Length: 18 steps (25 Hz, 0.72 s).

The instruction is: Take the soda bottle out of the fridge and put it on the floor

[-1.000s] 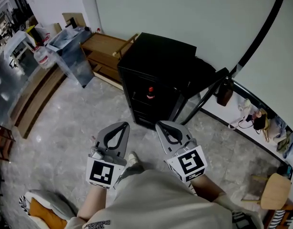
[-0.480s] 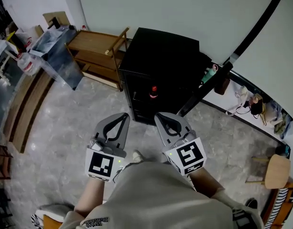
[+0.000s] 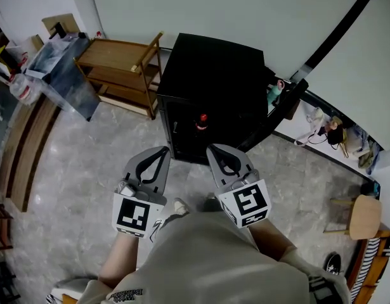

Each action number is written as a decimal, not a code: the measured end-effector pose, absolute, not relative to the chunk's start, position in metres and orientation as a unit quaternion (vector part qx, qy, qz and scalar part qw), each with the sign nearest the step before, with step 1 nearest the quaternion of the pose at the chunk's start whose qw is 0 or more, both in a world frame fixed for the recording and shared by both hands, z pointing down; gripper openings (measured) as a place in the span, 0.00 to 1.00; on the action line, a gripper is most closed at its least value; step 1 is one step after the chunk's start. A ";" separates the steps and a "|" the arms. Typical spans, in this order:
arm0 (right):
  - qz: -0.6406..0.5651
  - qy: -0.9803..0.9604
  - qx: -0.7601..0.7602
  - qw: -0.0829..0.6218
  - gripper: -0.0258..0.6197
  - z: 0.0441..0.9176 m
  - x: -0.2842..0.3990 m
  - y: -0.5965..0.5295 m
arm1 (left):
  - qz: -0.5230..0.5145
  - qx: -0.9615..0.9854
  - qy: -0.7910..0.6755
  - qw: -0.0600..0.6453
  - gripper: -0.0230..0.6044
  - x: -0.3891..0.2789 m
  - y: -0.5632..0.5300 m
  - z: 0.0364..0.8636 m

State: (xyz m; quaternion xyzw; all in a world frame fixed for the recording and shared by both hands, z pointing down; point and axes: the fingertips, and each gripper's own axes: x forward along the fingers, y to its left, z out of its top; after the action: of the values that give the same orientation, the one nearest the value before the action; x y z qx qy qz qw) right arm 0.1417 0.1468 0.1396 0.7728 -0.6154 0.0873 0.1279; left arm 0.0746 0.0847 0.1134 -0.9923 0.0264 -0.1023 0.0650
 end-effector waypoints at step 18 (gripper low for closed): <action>0.148 -0.643 0.743 0.115 0.15 0.220 0.202 0.105 | -0.143 -0.986 0.066 0.055 0.05 0.118 0.062 0.141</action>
State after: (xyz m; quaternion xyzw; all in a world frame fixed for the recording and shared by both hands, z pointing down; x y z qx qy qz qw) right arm 0.2017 0.1050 0.2200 0.7426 -0.6430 0.1478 0.1154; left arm 0.1180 0.0623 0.1412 -0.9860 0.0657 -0.1430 0.0553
